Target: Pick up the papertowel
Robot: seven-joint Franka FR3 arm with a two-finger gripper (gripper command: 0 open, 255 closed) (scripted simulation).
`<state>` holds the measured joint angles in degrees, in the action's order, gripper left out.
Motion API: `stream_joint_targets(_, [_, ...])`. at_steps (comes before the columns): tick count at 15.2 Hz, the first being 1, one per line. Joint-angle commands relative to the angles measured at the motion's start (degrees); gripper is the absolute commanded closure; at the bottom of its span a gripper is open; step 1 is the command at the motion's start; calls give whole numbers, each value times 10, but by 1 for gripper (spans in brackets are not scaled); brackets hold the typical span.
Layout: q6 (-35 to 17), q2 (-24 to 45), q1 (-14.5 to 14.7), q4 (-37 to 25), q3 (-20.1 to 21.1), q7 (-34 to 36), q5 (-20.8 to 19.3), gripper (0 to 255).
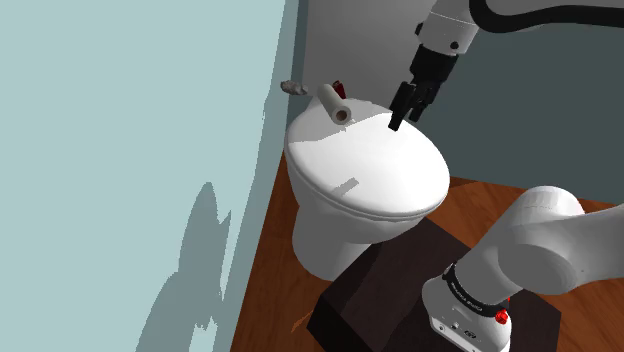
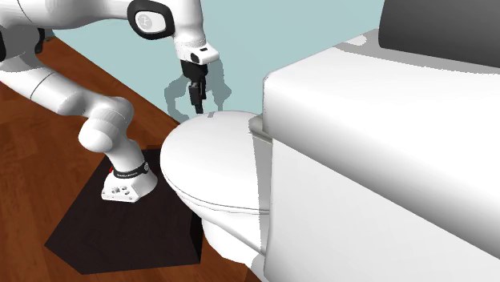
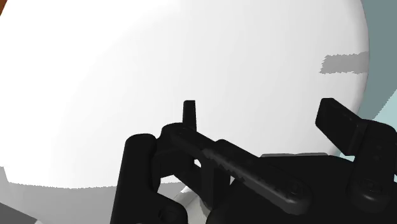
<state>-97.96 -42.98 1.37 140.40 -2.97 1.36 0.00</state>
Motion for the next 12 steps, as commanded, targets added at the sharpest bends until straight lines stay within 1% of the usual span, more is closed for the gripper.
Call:
stream_joint_targets(1, [0,0,0,0,0,0,0,0])
stream_joint_targets(6, [-28,136,-10,-91,-3,34,8,0])
stream_joint_targets(12, [-32,290,-21,-222,-12,69,20,0])
